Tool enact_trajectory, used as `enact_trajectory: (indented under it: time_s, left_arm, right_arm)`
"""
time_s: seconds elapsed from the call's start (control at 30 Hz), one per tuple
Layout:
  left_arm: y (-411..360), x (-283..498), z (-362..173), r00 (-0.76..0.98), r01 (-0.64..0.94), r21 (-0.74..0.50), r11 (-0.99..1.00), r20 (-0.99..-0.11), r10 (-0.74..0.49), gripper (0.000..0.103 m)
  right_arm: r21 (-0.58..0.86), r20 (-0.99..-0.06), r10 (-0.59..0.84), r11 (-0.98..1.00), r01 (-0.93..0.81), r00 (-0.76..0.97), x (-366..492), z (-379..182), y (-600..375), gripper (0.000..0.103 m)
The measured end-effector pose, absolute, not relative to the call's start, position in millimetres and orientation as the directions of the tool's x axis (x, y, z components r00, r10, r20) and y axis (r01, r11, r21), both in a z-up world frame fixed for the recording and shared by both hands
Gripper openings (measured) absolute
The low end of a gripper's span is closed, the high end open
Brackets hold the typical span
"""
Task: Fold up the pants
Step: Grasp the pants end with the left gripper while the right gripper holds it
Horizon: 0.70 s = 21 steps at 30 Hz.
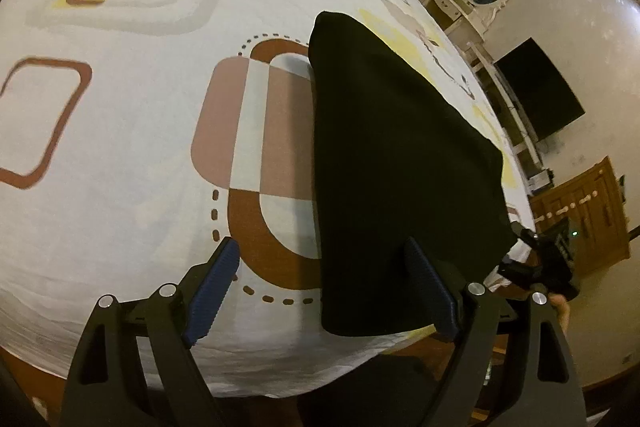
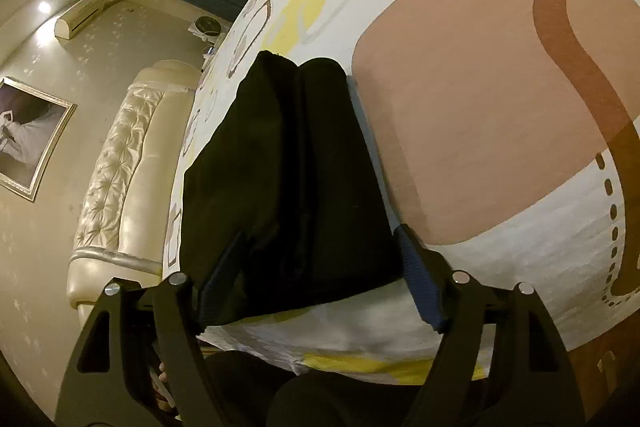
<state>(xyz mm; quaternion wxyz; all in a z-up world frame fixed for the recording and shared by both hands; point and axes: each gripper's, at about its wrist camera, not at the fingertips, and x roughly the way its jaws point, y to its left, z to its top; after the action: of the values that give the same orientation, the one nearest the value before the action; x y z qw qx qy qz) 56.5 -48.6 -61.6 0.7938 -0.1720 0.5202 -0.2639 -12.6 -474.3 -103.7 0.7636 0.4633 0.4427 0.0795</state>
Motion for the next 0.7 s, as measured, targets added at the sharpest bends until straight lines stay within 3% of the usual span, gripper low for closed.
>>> enact_trajectory:
  time_s: [0.13, 0.4, 0.43, 0.47, 0.53, 0.6, 0.63, 0.7]
  left_arm:
    - [-51, 59, -66, 0.268, 0.242, -0.617, 0.749, -0.700, -0.663, 0.083]
    - [-78, 65, -75, 0.220, 0.317, -0.626, 0.712, -0.682, -0.698, 0.083]
    - [-78, 66, -76, 0.218, 0.317, -0.632, 0.707, -0.678, -0.702, 0.081]
    - [-80, 68, -77, 0.213, 0.317, -0.637, 0.703, -0.674, -0.707, 0.069]
    - [-83, 69, -80, 0.201, 0.309, -0.636, 0.707, -0.683, -0.702, 0.060]
    - [-84, 69, -79, 0.217, 0.309, -0.619, 0.722, -0.694, -0.687, 0.053]
    - [-85, 68, -77, 0.223, 0.314, -0.606, 0.731, -0.701, -0.677, 0.049]
    - [-88, 65, -72, 0.238, 0.332, -0.573, 0.749, -0.718, -0.655, 0.046]
  right_arm:
    - [0.780, -0.599, 0.540, 0.559, 0.281, 0.591, -11, -104, -474, 0.077]
    - [0.782, -0.594, 0.548, 0.564, 0.265, 0.589, -7, -105, -468, 0.083]
    - [0.782, -0.594, 0.548, 0.565, 0.263, 0.588, -6, -106, -466, 0.085]
    - [0.780, -0.595, 0.549, 0.570, 0.257, 0.587, -4, -106, -464, 0.088]
    - [0.766, -0.608, 0.543, 0.593, 0.249, 0.579, -2, -105, -459, 0.090]
    - [0.708, -0.661, 0.500, 0.663, 0.243, 0.559, 3, -102, -448, 0.081]
    - [0.684, -0.684, 0.488, 0.688, 0.244, 0.543, 5, -103, -444, 0.060]
    - [0.701, -0.671, 0.501, 0.668, 0.248, 0.547, 4, -104, -443, 0.047]
